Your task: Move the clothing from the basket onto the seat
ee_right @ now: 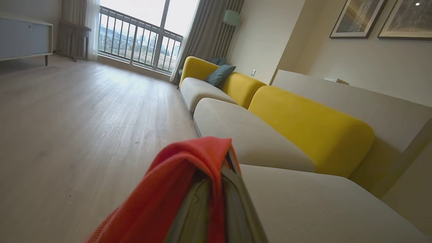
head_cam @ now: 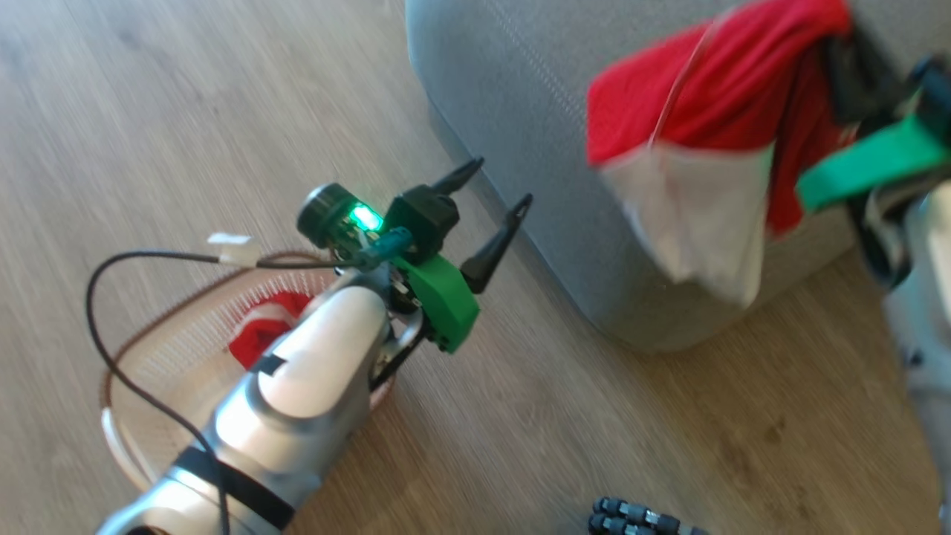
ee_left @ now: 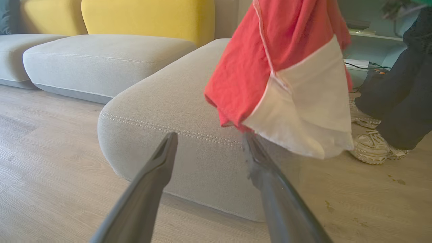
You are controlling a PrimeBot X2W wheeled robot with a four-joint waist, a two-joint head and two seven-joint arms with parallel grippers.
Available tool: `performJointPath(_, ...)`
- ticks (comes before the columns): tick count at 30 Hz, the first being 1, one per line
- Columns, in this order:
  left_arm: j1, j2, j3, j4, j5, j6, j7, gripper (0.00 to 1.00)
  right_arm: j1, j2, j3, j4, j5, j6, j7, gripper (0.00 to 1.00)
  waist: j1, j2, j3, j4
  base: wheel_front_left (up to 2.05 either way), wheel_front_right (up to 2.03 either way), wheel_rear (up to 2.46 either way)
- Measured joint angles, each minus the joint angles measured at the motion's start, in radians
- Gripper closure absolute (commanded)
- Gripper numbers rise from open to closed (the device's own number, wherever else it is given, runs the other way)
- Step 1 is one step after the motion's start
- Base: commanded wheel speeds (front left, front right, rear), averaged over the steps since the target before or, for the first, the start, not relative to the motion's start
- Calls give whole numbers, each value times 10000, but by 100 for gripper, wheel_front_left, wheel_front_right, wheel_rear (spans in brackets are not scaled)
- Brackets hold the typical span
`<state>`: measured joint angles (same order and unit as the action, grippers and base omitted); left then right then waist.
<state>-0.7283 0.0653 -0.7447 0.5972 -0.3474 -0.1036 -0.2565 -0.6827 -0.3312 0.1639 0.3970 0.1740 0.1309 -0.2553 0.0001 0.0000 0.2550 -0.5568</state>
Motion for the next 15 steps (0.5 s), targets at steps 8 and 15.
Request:
performJointPath(8, -515, 454, -138, -384, 232, -56, 236, 0, -1970, -531, -230, 1402, -276, 0, 2, 100, 1, 0, 1093, 141, 0, 0, 0)
performJointPath(15, -889, 769, -345, -1014, 316, -88, 564, 0, -4086, -1243, -1294, 2892, -959, 2, 2, 100, 3, 0, 2085, 786, 0, 0, 0)
